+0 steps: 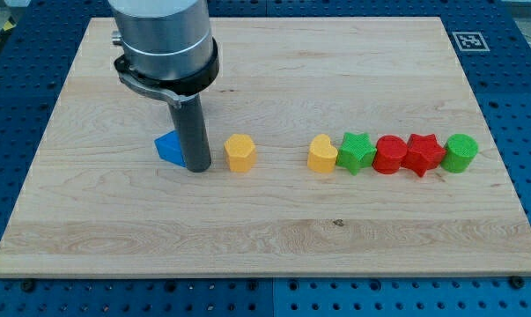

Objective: Move the yellow hexagon left to the yellow heart

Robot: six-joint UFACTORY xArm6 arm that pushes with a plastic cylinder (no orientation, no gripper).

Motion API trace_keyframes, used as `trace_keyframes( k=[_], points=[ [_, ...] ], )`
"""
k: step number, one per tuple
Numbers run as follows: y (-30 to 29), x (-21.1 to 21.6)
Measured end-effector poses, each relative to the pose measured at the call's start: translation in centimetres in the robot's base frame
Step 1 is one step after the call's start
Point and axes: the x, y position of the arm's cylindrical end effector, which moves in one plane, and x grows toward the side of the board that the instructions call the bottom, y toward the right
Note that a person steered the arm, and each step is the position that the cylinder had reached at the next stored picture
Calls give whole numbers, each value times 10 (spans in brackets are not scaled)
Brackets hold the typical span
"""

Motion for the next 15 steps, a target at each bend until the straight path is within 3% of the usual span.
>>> trace_keyframes(
  k=[15],
  points=[
    [63,-19]
  ],
)
